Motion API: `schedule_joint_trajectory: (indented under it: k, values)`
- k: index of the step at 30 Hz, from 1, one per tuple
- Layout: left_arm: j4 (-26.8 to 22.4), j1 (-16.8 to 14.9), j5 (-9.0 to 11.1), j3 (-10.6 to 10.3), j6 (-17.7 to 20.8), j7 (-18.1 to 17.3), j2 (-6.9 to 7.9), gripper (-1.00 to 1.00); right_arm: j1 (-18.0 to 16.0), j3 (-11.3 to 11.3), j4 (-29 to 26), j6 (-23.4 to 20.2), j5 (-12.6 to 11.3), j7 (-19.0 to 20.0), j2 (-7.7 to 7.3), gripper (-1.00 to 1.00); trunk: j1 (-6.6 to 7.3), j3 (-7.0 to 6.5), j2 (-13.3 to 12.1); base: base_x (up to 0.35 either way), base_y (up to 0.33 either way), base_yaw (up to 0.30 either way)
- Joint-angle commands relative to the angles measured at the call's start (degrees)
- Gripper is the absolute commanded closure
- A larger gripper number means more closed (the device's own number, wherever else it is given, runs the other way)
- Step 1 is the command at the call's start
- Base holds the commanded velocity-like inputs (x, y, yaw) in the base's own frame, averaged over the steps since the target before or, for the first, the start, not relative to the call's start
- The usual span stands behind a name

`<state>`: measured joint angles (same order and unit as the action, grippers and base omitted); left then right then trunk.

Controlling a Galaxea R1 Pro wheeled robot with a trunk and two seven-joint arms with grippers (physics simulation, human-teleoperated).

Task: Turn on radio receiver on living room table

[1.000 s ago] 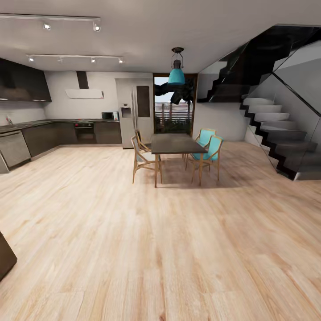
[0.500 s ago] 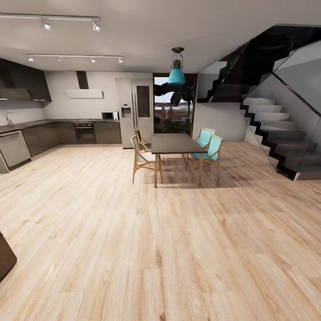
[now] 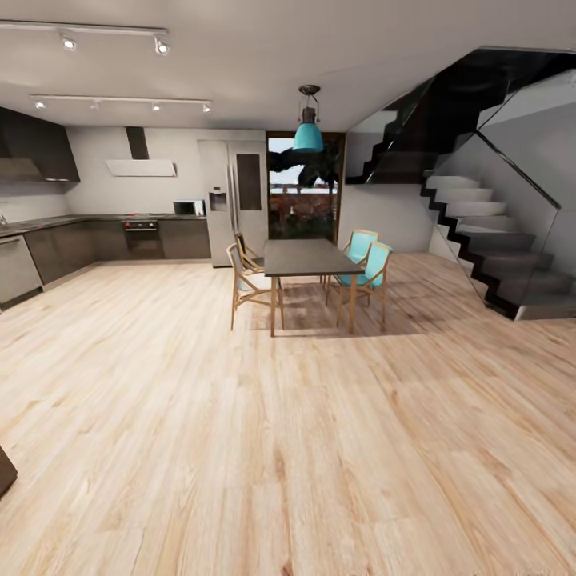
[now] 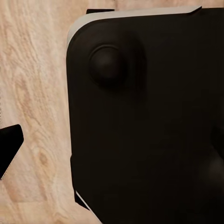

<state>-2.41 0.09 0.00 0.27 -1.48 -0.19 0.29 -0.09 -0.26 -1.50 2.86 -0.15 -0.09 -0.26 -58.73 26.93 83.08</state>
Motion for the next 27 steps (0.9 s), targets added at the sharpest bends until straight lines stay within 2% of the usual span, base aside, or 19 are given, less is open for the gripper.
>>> schedule_joint_trajectory:
  k: [1, 27]
  values:
    - [-0.01, 0.00, 0.00, 0.00, 0.00, 0.00, 0.01, -1.00, 0.00, 0.00, 0.00, 0.33, -0.02, 0.00, 0.00, -1.00, 0.00, 0.00, 0.00, 0.000, 0.000, -0.225]
    - [-0.05, 0.00, 0.04, 0.12, -0.40, 0.63, -0.02, -1.00, 0.00, -0.01, 0.00, 1.71, -0.20, 0.00, 0.00, -1.00, 0.00, 0.00, 0.00, 0.000, 0.000, -0.262]
